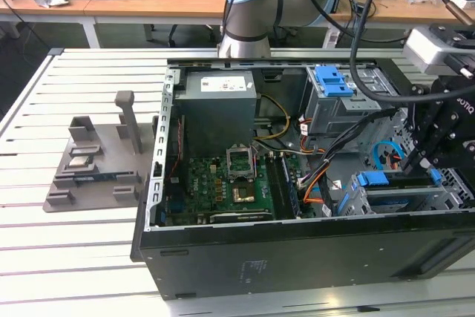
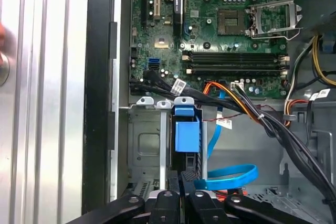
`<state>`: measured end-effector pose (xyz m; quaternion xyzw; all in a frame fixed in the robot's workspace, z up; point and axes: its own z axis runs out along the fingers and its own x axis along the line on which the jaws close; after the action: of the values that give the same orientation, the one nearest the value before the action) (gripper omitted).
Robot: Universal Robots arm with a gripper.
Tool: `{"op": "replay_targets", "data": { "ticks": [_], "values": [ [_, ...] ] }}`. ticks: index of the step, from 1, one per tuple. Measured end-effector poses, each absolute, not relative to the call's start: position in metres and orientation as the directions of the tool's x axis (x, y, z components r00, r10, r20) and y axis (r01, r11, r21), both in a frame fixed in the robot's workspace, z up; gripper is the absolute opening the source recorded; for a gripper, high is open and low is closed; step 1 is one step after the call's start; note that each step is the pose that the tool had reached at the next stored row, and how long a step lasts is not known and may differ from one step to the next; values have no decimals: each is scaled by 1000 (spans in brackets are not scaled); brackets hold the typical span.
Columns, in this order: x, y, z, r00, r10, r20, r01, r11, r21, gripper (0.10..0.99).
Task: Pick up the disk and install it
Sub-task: 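Insert the second disk wire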
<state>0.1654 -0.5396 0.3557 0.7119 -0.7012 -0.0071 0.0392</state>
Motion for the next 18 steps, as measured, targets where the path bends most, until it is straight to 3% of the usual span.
{"op": "replay_targets", "data": {
  "ticks": [18],
  "values": [
    [167,-534,346,17,-999,45,-998,-14,66,157]
  ]
}}
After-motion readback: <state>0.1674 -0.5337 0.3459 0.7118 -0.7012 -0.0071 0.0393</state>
